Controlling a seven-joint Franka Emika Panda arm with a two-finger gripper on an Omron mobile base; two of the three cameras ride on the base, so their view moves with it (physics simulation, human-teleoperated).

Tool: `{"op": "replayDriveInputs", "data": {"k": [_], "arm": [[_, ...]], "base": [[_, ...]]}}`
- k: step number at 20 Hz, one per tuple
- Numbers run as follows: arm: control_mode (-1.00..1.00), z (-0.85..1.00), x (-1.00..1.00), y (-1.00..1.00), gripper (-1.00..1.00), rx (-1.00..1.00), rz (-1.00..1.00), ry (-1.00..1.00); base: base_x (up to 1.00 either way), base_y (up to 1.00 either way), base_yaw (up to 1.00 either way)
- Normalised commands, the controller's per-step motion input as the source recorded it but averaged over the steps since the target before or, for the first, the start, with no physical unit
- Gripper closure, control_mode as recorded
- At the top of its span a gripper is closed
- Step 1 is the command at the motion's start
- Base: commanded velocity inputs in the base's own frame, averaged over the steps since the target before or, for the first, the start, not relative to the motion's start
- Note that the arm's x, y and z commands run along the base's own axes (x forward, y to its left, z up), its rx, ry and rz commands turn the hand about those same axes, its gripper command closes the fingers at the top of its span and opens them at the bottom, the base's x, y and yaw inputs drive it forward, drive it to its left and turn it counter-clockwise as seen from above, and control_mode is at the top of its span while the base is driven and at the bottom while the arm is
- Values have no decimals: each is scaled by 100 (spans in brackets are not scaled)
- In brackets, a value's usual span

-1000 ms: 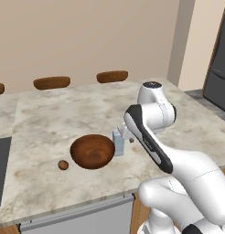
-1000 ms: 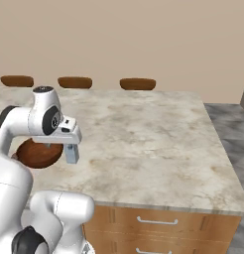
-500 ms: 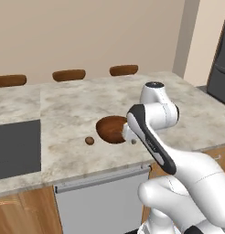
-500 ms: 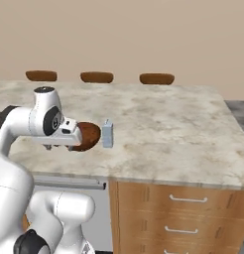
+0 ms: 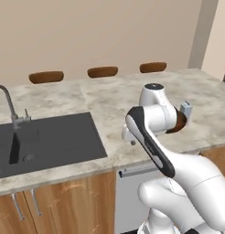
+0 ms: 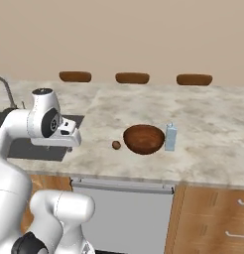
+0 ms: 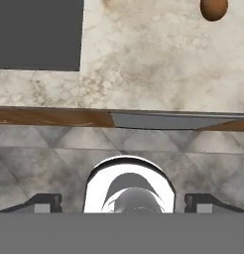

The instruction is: Gather the eggs and milk located in the vicinity of the sink area and place them right next to the bowl.

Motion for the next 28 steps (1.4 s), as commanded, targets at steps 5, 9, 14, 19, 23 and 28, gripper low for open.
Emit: {"op": "replayDriveInputs", "data": {"k": [5, 9, 14, 19, 23, 28], "arm": [[100, 0, 0, 0, -100, 0, 0, 0], [100, 0, 0, 0, -100, 0, 0, 0], [100, 0, 0, 0, -100, 0, 0, 0], [100, 0, 0, 0, -100, 0, 0, 0], [100, 0, 0, 0, -100, 0, 0, 0], [100, 0, 0, 0, -100, 0, 0, 0]], "base": [[-10, 100, 0], [0, 100, 0], [-2, 100, 0], [0, 100, -1], [0, 100, -5], [0, 100, -7]]}}
